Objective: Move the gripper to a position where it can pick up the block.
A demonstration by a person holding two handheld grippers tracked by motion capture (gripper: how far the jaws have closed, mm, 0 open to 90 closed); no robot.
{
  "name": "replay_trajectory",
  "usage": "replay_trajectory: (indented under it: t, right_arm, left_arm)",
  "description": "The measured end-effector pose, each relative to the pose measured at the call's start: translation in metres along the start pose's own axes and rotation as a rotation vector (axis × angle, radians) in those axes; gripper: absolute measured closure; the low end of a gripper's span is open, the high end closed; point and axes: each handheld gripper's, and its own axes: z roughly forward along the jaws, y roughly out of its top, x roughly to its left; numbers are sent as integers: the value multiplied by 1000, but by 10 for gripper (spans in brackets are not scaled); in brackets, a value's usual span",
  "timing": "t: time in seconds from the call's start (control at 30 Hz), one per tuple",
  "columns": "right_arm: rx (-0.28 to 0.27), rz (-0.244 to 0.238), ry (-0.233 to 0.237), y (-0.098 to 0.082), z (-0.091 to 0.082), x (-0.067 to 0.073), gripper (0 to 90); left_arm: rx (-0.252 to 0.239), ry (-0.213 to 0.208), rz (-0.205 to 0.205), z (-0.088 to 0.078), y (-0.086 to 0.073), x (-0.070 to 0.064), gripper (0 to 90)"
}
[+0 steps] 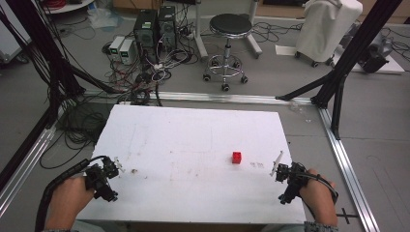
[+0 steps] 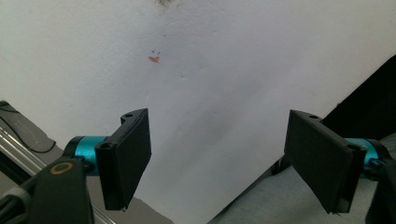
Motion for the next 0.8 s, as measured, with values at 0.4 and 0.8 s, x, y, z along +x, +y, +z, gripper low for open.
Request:
replay_trajectory:
  t: [0.4,0.8]
  right_arm:
    - [1,-2,-2,0,1,0,116]
    - [-17,-2,-42,2,-1,-2,116]
  left_arm:
    - [-4,4,-1,0,-1,1,232]
    - [-19,4,-26,-2,-2,-1,231]
